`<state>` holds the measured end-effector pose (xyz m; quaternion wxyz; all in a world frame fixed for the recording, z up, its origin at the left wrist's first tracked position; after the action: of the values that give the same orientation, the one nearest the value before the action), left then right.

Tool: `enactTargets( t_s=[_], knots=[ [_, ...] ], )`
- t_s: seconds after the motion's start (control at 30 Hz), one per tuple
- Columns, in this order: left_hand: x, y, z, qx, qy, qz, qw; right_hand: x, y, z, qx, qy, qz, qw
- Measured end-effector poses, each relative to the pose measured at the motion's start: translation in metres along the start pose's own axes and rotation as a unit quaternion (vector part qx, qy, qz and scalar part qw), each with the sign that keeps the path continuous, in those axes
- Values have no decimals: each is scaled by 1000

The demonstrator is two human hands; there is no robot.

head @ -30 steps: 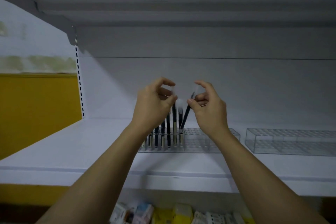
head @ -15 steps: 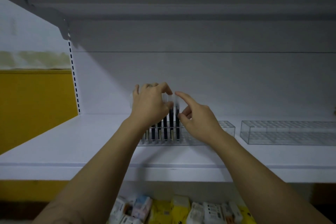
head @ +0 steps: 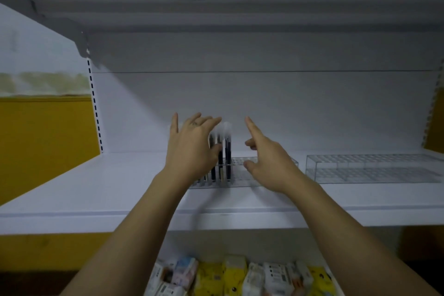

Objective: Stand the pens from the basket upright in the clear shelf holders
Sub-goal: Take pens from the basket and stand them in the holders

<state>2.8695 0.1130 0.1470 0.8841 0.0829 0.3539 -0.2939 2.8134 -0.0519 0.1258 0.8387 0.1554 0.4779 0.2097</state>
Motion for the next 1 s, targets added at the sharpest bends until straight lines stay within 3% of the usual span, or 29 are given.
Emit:
enactTargets(
  t_s=[0.23, 0.4, 0.57, 0.7, 0.83, 1.0],
  knots=[
    [14, -32, -59, 57, 9, -49, 997, -7, -20, -53, 13, -11, -35, 999],
    [32, -58, -110, 93, 20, -94, 991, 1, -35, -107, 20, -62, -45, 997],
    [59, -79, -165, 76, 18, -149, 986, 23, -55, -171, 23, -127, -3, 992],
    [90, -96, -218, 53, 100, -156, 981, 56, -88, -220, 87, -78, -36, 993],
    [127, -108, -269, 14, 212, -158, 964, 93, -123, -262, 158, 24, -69, 985],
    [177, -123, -320, -22, 359, -150, 921, 134, -170, -302, 231, 155, -83, 957]
  ],
)
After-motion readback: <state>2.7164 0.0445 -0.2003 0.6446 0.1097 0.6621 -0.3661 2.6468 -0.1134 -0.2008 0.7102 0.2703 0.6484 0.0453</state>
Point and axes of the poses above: each hand's wrist, its own z-axis towards the middle knuckle, its own x-axis out of the palm, y = z × x, the point moved 1 cm from there along z, towards the middle knuckle, and after that the axes turned 2 degrees about z, right-handed, at the moved point
